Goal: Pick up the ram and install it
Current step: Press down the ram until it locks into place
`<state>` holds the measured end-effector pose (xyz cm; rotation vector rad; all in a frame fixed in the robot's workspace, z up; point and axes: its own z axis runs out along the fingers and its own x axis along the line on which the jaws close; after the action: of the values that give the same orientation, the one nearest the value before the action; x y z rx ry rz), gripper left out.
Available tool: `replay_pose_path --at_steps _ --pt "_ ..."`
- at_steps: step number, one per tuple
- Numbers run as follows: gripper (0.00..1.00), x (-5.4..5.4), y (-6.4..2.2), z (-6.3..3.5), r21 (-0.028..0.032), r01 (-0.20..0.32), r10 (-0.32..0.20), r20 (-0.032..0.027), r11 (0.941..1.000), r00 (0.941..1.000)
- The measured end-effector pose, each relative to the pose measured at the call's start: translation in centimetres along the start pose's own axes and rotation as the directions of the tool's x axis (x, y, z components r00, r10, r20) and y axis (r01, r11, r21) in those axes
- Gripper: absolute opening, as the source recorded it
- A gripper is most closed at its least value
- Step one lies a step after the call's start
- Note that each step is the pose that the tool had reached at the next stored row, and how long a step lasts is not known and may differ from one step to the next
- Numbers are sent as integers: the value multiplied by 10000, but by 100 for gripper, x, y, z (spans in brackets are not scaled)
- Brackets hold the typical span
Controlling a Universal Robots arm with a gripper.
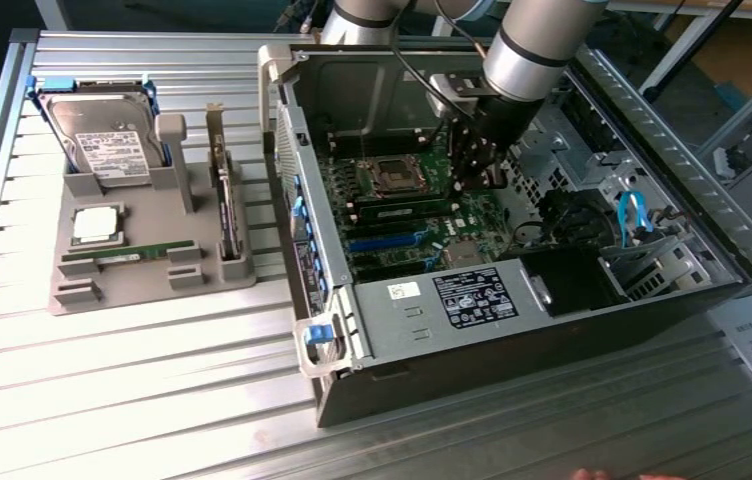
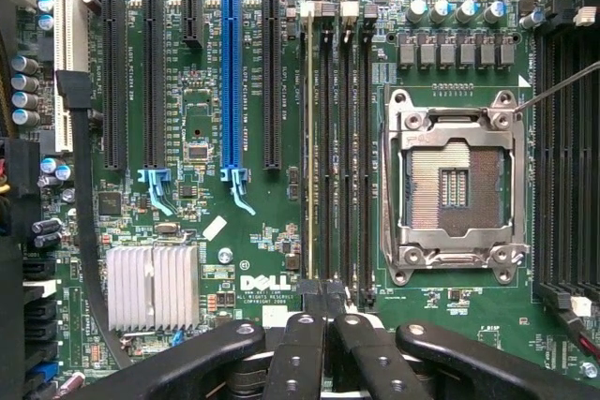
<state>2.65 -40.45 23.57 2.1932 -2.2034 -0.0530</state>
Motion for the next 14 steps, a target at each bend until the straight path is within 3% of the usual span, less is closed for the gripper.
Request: replay_pose_path --at_steps 14 --pt "10 0 -1 23 0 -1 1 0 10000 10000"
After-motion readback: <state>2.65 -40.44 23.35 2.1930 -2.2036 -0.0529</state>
